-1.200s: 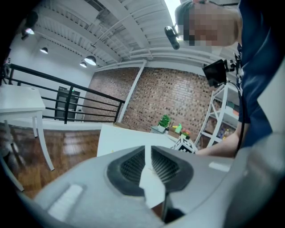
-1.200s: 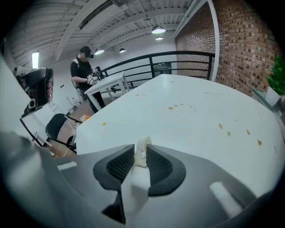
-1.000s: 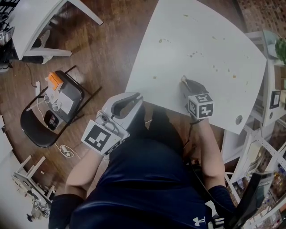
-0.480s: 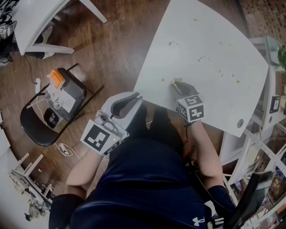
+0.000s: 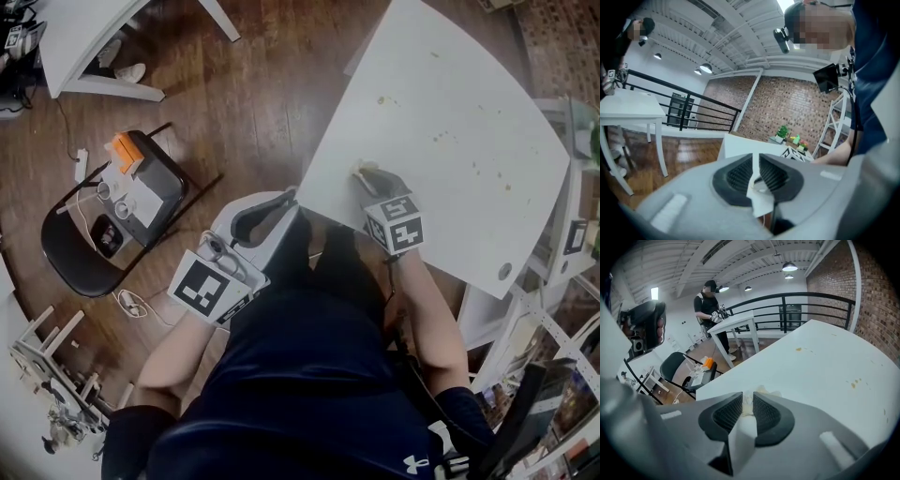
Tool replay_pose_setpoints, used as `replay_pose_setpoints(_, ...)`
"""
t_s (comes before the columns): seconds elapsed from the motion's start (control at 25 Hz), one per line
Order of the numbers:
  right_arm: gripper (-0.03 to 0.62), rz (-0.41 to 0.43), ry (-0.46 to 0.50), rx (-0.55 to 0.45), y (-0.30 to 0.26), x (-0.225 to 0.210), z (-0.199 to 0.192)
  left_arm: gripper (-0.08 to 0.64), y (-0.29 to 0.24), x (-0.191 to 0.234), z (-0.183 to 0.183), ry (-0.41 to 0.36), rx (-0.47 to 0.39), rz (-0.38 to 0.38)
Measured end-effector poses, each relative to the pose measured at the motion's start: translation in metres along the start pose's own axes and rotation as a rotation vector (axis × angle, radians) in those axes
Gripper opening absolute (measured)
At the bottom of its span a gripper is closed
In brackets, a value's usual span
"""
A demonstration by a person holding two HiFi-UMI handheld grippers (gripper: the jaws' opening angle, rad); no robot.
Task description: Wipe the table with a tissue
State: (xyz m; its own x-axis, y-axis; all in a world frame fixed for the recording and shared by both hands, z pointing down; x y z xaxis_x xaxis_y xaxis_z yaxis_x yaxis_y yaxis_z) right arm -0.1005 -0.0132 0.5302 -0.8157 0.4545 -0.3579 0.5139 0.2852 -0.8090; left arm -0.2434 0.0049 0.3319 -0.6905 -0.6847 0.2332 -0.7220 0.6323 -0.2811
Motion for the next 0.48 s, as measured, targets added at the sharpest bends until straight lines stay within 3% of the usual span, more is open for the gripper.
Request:
replay_pose_setpoints(0.24, 0.072, 0.02, 0.062, 0.045, -0.004, 0.021, -0.008, 0.041, 0.001, 0.003, -0.001, 0.003, 0.003, -0.003)
replay_pose_setpoints(0.48, 0.071, -0.042, -0.007, 0.014, 0.016, -0.006, -0.013, 0.041, -0.011, -0.013, 0.001, -0.011, 0.006, -0.032)
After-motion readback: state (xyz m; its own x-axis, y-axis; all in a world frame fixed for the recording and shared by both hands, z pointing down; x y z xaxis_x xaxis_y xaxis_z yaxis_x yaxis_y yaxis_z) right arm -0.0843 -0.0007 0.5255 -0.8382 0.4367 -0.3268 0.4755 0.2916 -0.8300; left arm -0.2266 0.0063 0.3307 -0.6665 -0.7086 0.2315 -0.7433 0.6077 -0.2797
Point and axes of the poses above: the fingertips, and each gripper's own axes: y backward along the fingers, x to its left, z out of its top, the point moved 2 cm from there along y, backward along the fingers, and after that the axes turned 12 degrees about -y, right-handed, at the moved point
